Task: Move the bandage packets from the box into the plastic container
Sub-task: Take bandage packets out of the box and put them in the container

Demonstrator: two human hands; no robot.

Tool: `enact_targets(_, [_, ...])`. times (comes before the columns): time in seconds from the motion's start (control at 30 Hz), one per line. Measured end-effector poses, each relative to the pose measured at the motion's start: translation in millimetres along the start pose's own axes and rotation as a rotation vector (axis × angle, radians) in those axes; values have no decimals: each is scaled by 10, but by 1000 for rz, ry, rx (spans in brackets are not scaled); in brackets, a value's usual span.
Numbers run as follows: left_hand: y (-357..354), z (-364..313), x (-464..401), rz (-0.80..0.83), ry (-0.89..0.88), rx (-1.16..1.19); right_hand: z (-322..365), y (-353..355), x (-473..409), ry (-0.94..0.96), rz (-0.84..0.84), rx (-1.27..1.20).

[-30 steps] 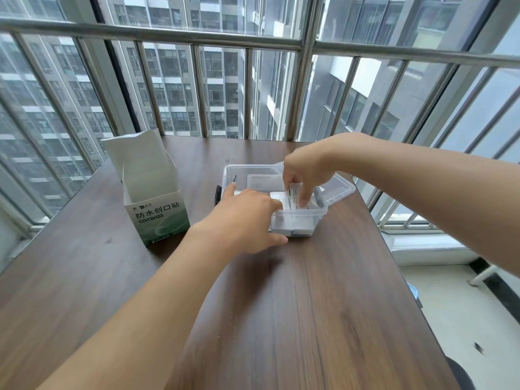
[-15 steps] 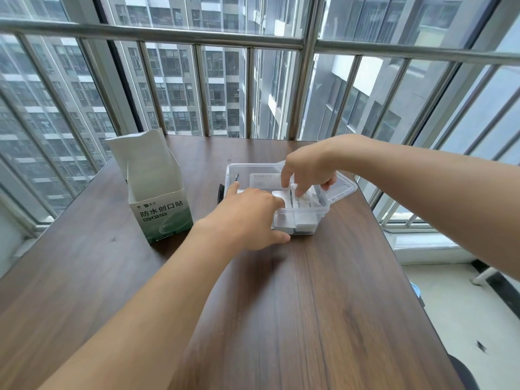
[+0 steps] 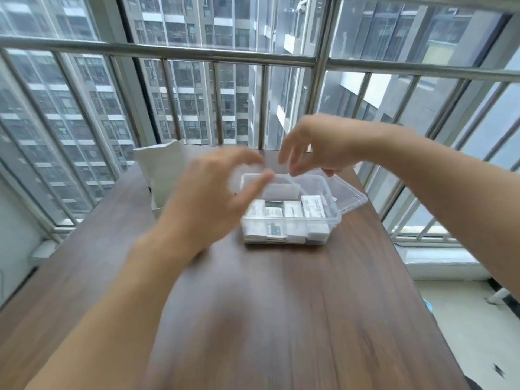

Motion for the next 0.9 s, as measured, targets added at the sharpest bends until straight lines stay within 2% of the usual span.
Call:
enact_targets(0.07, [451,153,107,-400,-3,63,325,179,110,114,-185,-226])
enact_targets(0.1, [629,299,171,-506,60,70,555,218,120,189,-263,-316])
enact_targets(0.13, [728,483,230,-528,171,92,780,223,110,263,-322,-349])
enact_targets(0.23, [700,1033,451,-275,591,334,1375,87,-145,349,-359,-137])
enact_targets(0.27, [595,1167,528,-181,693,445,1495,19,-269,338,-335,-9])
enact_targets(0.33, [390,1348,659,-54,785,595,1651,-101,-507,274,-242,188])
enact_targets(0.43, [212,1455,752,-53,755,601,1732,-219,-704,202,-79,307])
enact_targets(0.53, [294,1439,737,-86,593,513,1752,-223,-729,164,-32,326])
enact_targets(0.7, [444,1314,740,-190,409,556,1861,-292,-576,278,9,284])
enact_targets(0.83, [517,1262,673,-216,272,252,2006,-347,-529,379,138,411])
enact_targets(0.9, [541,1266,680,-214,255,218,2017,-266,-499,399,126,385])
Point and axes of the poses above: each hand's wrist, its own x-axis away from the middle knuckle, its own y-axis out of the back of the hand, z = x × y, the point moved 3 cm from there along -x, towards the middle knuckle, and after that the axes turned 13 degrees about x, right-handed, at the moved point
